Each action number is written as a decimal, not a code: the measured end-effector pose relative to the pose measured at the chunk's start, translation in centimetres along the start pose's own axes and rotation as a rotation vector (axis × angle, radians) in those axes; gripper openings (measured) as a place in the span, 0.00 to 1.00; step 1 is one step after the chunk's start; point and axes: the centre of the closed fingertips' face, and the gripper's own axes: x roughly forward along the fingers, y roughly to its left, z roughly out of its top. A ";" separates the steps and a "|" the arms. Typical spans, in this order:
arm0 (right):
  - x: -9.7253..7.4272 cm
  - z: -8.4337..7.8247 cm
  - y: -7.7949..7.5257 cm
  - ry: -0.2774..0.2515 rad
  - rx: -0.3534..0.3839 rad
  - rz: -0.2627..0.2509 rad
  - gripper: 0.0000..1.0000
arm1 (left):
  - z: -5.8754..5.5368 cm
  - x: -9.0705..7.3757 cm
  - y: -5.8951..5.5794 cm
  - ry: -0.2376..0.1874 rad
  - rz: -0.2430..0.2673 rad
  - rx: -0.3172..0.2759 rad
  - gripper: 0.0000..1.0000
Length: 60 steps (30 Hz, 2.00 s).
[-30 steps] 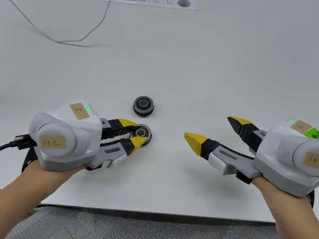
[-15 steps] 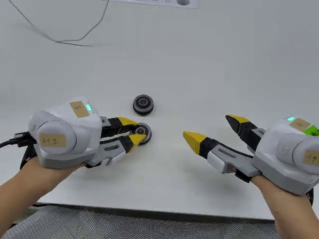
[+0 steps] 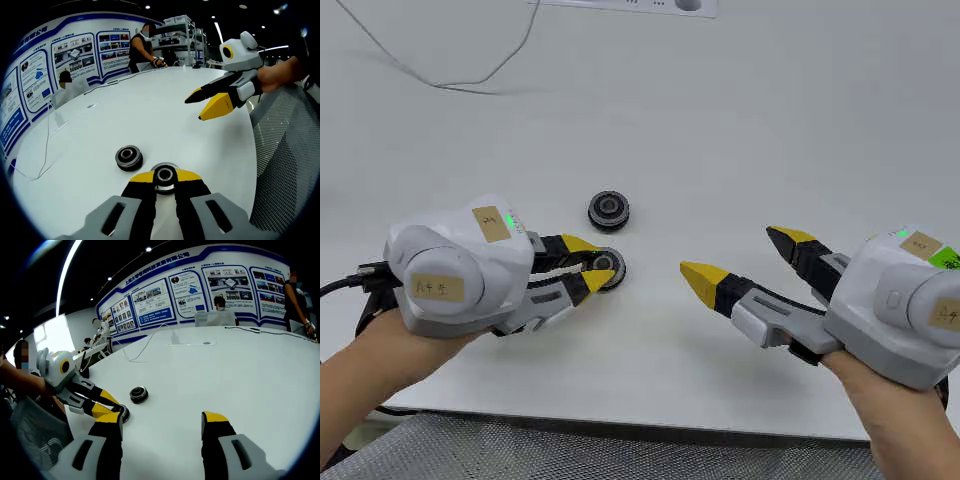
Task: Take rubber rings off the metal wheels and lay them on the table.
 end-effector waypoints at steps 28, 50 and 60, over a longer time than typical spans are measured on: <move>4.7 -0.3 8.6 0.095 0.424 0.296 0.53 | 0.0 -0.1 -0.1 0.003 -0.025 0.026 0.13; 5.7 -2.3 9.3 0.182 0.587 0.305 0.49 | 0.0 -0.1 0.0 -0.030 -0.019 0.016 0.13; 5.7 -2.6 9.3 0.193 0.593 0.303 0.48 | 0.0 -0.1 0.0 -0.030 -0.019 0.016 0.13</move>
